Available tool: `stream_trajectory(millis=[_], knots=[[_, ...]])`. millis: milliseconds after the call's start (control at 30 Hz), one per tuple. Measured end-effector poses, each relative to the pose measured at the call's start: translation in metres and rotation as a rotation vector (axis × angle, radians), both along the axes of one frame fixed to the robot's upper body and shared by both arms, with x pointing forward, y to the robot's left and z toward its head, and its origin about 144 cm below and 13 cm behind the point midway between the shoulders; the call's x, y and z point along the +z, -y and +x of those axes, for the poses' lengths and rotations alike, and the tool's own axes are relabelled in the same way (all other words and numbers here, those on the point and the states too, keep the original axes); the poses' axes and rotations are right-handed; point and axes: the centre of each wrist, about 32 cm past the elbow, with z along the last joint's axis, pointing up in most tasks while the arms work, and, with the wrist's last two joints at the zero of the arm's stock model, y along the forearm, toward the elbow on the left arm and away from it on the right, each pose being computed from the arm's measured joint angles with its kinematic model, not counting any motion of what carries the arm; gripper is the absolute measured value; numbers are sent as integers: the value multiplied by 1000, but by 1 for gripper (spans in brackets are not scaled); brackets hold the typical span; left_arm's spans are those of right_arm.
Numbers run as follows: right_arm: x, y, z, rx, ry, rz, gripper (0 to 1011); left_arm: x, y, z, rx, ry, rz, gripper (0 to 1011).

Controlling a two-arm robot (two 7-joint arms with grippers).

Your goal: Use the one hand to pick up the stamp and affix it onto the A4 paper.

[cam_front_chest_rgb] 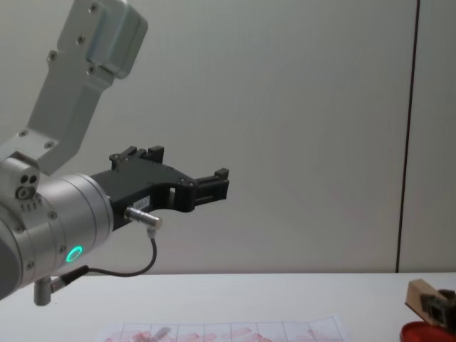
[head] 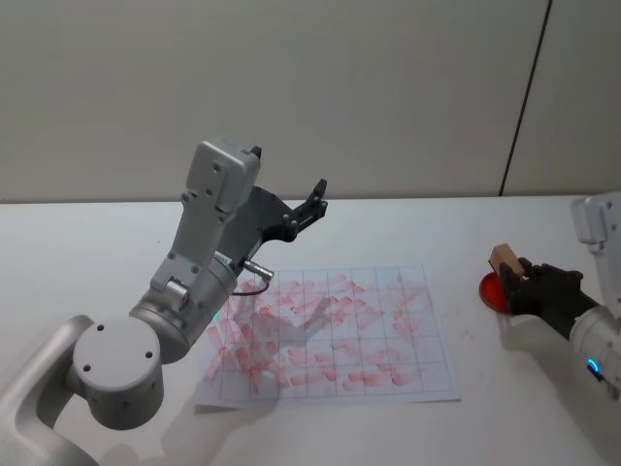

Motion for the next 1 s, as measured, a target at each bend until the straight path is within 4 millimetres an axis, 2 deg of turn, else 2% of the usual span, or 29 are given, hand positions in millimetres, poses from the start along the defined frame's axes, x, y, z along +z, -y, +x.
stream_trajectory(millis=[133,267,567,600,633,667,800,833,1000], knots=[[-4,1,3,-2,-11,-1,216,0,0,0,0,0,0,1001],[-8,2,5,-2,-21,-2,270,0,0,0,0,0,0,1001],[-11,2,7,5,-17,0,592,0,0,0,0,0,0,1001],[-11,2,7,5,-17,0,592,0,0,0,0,0,0,1001],[-11,2,7,6,-10,1,651,0,0,0,0,0,0,1001],[-10,2,7,6,-4,1,651,0,0,0,0,0,0,1001],[-8,2,5,10,30,3,811,0,0,0,0,0,0,1001],[-7,2,5,10,38,3,811,0,0,0,0,0,0,1001],[-3,2,1,10,89,0,960,0,0,0,0,0,0,1001]])
